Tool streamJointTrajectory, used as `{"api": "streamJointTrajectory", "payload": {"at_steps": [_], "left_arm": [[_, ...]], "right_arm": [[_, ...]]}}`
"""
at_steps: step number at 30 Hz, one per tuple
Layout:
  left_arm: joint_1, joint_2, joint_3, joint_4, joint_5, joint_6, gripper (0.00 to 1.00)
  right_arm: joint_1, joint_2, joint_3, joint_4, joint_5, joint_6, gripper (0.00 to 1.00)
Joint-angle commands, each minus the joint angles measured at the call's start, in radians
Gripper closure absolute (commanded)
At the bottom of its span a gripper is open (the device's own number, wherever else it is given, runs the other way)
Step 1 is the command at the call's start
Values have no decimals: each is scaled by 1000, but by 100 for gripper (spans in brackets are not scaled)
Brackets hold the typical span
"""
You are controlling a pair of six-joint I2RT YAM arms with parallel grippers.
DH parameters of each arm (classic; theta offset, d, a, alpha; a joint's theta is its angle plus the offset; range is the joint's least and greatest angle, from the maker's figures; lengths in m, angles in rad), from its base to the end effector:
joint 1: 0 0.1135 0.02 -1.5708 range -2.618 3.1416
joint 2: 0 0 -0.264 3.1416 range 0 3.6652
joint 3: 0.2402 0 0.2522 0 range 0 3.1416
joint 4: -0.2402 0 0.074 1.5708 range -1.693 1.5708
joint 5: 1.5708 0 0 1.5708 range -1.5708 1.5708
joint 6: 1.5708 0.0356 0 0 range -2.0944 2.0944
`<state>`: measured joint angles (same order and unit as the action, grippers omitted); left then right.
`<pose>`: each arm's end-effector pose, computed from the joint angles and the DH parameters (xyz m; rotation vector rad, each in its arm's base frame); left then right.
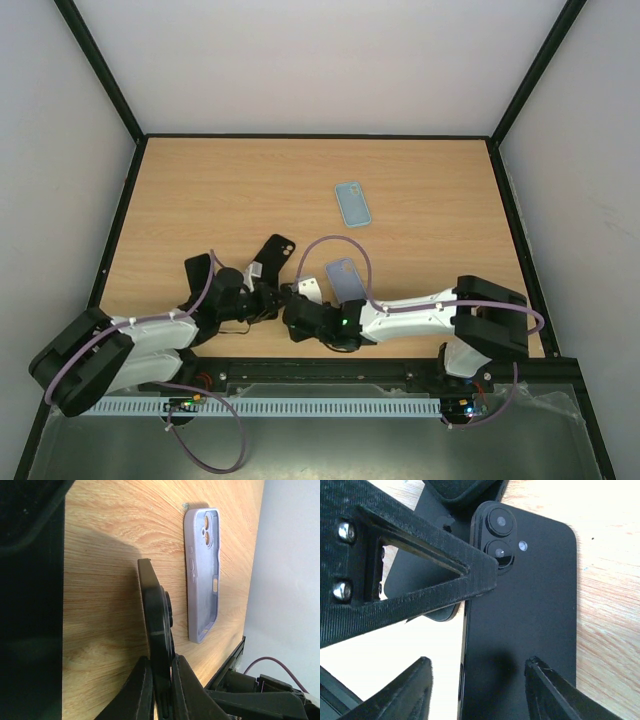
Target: Put the phone into the phone case
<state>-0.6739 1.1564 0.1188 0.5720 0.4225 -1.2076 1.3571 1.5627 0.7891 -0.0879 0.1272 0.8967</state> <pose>0.1355 -0.1269 0.1269 -0.3240 2.3789 -1.4867 0.0694 0.2983 0.1663 -0.5361 2.5575 0.8022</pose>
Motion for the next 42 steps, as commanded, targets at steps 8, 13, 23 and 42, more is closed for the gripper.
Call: {"api": "streamJointTrajectory", "payload": {"at_steps": [8,13,23,42], "left_arm": [[-3,-28,35,-33,14,-11,96],[-3,-7,53,-15,60,-55,96],[-4,-11,89,-74,66,-51,96],[-3,-296,154,-368,-138,38,15]], "right_arm": [[37,75,110,-199,147,-12,61],[57,99,143,-241,171,-22,54],[69,121,187,-357,280,-17,73],[42,-170,38,-314,431,-14,98]]}}
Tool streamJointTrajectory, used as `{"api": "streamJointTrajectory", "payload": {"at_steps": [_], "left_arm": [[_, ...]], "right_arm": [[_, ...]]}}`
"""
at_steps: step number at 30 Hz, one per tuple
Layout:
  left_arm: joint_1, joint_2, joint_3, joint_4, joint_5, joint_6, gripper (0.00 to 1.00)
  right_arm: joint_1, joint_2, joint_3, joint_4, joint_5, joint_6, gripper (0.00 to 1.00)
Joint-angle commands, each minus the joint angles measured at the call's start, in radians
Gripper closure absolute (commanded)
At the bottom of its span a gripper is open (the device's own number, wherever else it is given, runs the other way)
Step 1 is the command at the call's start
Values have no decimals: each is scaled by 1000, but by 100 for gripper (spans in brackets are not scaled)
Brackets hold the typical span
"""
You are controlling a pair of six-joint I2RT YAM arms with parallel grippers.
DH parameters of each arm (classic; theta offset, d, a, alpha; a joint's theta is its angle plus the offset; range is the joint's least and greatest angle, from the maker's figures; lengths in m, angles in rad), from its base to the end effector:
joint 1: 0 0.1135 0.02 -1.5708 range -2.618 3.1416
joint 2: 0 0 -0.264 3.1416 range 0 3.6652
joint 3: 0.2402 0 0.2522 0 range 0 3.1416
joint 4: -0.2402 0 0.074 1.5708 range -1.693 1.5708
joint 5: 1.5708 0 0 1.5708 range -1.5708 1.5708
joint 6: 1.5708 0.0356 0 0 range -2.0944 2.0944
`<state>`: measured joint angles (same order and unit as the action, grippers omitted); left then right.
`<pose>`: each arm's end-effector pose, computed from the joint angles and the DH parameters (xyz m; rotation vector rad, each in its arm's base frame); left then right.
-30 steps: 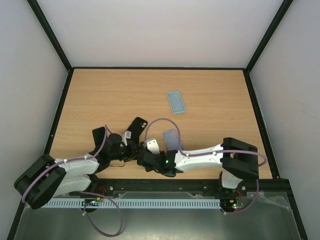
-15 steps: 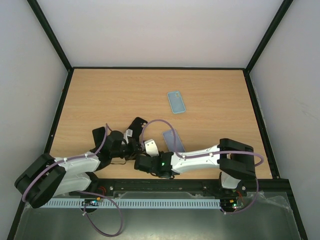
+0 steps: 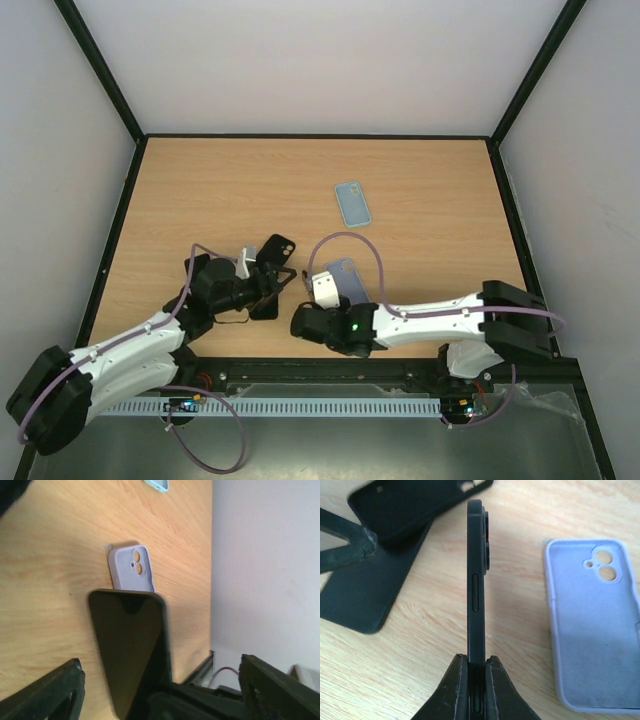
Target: Put the phone into the phone case
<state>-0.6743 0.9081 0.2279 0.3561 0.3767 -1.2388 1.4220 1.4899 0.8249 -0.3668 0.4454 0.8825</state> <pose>0.1381 -0.1272 0.1801 -0.3264 2.2189 -1.5497 0.0571 0.2775 0.1816 -0.5145 2.4468 0.4001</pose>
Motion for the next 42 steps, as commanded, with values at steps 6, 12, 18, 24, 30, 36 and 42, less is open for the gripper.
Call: {"api": "streamJointTrajectory", "payload": {"at_steps": [6,12,18,24,30,36,42], "left_arm": [[-2,-51,66,-252,-133,126,0],[-4,-44,51,-250,-151,143,0],[-5,-32,52,-255,-155,167,0],[-4,-4,65,-253,-143,198,1],[-5,41,75,-238,-123,215,2],[-7,78,71,-234,-117,226,5],[-7,94,72,-213,-112,230,10]], "right_arm": [[-129,-222,-58,-28,88,-51,98],[-243,-283,-99,-4,27,-114,98],[-327,-274,-149,35,-59,-151,98],[-342,-221,-180,92,-85,-180,98],[-356,-157,-210,173,-106,-219,98],[-360,-136,-230,276,-270,-244,98],[-360,-147,-261,376,-399,-188,98]]}}
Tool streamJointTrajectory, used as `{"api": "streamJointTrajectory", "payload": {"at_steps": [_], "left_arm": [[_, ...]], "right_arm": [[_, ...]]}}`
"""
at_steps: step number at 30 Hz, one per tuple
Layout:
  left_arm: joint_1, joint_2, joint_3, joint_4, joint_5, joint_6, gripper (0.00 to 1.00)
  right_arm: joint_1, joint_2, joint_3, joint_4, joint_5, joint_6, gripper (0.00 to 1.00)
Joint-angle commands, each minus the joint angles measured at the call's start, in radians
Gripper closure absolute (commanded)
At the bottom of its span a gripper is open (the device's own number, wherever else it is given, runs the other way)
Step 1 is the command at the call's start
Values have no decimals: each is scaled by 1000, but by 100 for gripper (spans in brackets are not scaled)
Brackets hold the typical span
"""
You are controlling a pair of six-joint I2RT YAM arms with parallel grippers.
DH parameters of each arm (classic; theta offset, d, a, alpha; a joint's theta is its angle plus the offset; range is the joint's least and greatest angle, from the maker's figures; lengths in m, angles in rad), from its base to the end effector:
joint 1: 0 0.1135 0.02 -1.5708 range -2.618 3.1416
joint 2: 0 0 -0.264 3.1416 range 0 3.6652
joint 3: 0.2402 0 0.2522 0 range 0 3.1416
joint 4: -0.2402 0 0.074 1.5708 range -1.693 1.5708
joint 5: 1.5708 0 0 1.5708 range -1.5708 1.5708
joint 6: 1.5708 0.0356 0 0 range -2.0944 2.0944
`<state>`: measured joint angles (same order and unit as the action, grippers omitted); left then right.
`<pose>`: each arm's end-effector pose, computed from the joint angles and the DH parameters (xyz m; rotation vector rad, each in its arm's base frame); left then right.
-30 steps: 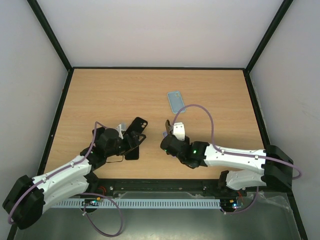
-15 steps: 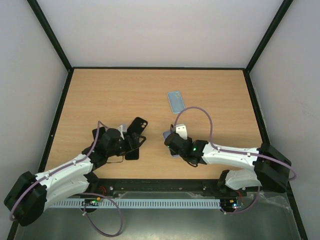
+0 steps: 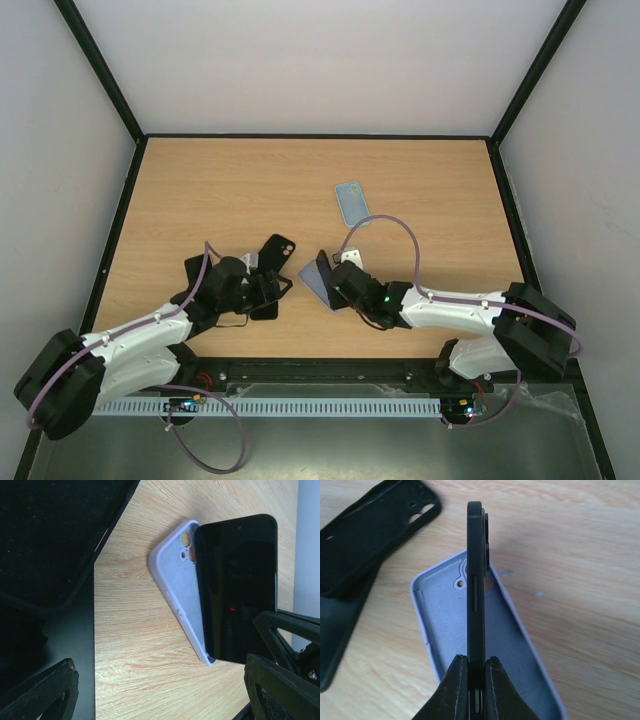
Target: Put the phone into the phone case
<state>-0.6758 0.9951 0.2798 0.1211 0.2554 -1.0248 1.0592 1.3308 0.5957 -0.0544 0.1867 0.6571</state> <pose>0.1429 -0.1261 0.1589 -0.2575 2.4114 -1.1708 0.1311 0.2199 0.1728 -0.3931 2.3978 0.6079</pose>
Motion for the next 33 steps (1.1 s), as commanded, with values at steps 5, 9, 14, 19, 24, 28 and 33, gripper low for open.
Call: {"api": "streamJointTrajectory", "payload": {"at_steps": [5,9,14,19,24,28,33], "left_arm": [[-5,25,11,42,2,23,17],[-6,45,10,57,4,30,27],[-5,64,-3,109,23,23,33],[-6,109,-9,153,33,16,34],[-7,161,-10,197,50,13,36],[-10,192,-14,217,47,17,40],[-17,236,-12,241,47,33,45]], "right_arm": [[3,43,-26,96,-222,87,98],[2,54,-28,117,-273,105,98],[4,35,-28,89,-300,74,98],[3,33,-36,93,-372,79,98],[2,29,-86,196,-411,147,98],[3,33,-126,251,-380,196,98],[3,65,-173,304,-354,243,94]]}}
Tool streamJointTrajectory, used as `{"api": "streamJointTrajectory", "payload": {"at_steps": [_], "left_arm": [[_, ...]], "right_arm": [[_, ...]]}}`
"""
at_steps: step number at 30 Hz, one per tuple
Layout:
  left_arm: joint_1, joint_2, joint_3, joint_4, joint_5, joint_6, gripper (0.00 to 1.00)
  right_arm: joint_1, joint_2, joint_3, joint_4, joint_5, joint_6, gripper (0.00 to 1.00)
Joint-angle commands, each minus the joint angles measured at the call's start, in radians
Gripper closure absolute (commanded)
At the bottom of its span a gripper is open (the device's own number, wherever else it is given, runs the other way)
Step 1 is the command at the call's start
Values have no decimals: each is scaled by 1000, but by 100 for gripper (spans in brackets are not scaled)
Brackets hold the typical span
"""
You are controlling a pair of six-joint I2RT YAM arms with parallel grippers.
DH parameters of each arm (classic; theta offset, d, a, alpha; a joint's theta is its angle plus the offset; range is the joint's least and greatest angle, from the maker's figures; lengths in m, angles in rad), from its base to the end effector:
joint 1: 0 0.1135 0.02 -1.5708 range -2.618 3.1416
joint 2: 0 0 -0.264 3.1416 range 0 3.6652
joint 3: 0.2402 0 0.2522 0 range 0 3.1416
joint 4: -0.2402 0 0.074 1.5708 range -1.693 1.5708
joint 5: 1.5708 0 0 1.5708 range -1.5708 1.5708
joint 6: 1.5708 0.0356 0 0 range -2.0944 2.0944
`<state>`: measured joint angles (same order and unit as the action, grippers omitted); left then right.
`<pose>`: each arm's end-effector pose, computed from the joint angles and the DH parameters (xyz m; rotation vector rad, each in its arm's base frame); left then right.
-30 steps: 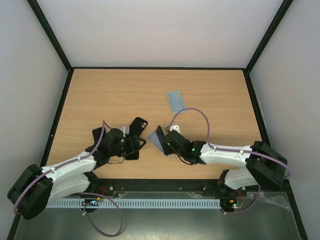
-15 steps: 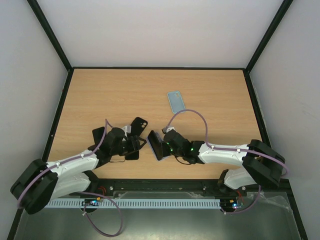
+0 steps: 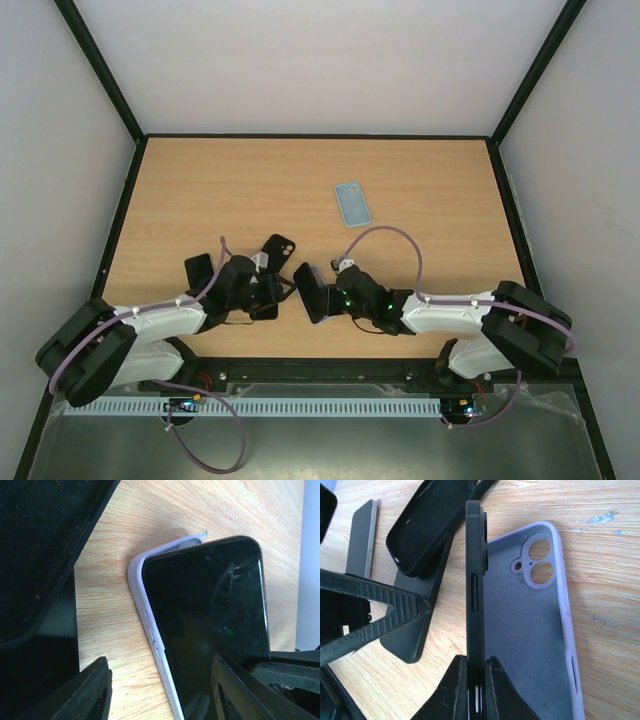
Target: Put the phone into the phone case
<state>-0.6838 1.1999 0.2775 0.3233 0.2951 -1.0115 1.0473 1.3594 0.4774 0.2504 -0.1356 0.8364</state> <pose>0.1557 -0.1403 0.1396 -0.2086 2.4329 -1.2032 0.1232 0.2231 0.1561 -0.3439 2.4423 1.1100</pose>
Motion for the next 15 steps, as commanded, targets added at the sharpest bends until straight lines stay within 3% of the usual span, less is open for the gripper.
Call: {"api": "streamJointTrajectory", "payload": {"at_steps": [1,15], "left_arm": [[-11,38,-9,45,9,19,45],[-26,90,-8,114,25,42,48]], "right_arm": [[14,41,-64,7,-28,71,94],[15,68,-142,198,-170,173,94]]}}
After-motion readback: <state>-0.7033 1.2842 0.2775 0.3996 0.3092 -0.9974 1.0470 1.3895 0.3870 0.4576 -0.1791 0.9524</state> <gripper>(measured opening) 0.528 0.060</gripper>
